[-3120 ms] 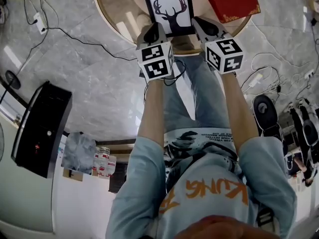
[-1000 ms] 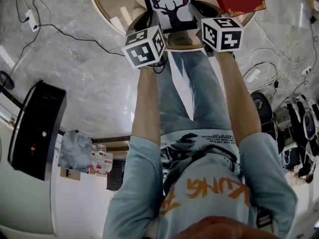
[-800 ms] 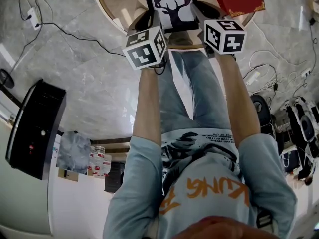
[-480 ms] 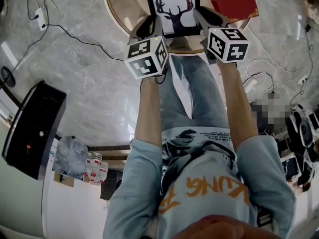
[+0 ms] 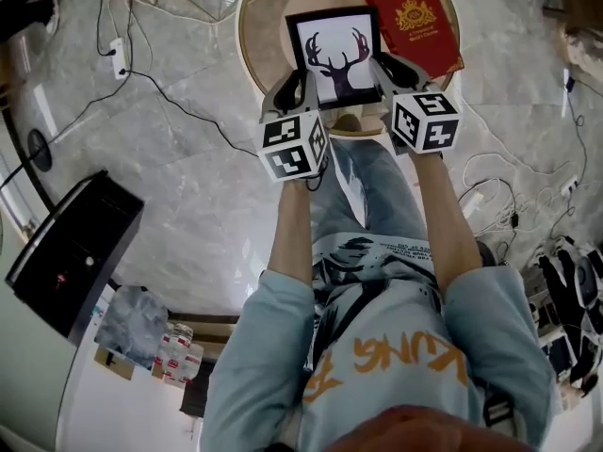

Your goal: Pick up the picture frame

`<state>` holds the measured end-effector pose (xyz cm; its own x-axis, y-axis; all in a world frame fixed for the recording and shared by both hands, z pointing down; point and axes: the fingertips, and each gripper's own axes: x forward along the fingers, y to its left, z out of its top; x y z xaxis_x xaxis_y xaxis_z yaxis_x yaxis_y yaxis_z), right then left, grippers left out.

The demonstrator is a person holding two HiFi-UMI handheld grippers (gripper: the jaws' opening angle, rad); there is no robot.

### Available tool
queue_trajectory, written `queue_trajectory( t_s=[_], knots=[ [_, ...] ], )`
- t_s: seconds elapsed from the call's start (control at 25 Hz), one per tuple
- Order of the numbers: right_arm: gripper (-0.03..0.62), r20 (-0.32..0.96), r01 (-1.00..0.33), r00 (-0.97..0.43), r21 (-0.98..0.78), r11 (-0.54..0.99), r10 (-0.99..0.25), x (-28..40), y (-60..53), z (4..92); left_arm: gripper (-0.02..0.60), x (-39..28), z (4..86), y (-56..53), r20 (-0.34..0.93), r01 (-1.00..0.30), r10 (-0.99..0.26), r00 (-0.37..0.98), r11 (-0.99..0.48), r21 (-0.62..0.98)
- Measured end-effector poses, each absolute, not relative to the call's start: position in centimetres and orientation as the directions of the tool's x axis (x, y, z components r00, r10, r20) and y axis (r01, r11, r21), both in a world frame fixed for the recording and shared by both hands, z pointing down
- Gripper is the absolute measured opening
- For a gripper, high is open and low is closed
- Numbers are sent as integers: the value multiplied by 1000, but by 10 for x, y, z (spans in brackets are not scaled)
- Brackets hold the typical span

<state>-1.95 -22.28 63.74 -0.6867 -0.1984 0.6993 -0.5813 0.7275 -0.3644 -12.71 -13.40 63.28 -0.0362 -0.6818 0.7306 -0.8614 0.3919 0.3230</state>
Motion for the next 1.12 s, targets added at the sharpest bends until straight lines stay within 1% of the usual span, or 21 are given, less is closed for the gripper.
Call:
queue_trajectory(
  t_s=[0.28, 0.44, 0.6, 0.84, 1.12],
  knots=[
    [72, 637, -580, -726, -364, 729, -260, -25, -227, 556, 78, -134, 549, -139, 685, -877, -723, -92, 384, 289],
    [71, 577, -599, -748, -374, 708, -328, -25, -238, 504, 78, -139, 496, -154, 629, -890, -766, -130, 370, 266],
    [72, 519, -576, -775, -348, 740, -360, -28, -246, 448, 78, -143, 442, -163, 566, -897, -809, -161, 358, 257],
    [71, 391, -555, -809, -260, 790, -440, -39, -280, 356, 78, -152, 358, -195, 429, -920, -885, -181, 306, 245],
    [71, 256, -538, -835, -189, 822, -488, -34, -298, 261, 80, -147, 260, -213, 288, -947, -936, -202, 262, 187]
  ],
)
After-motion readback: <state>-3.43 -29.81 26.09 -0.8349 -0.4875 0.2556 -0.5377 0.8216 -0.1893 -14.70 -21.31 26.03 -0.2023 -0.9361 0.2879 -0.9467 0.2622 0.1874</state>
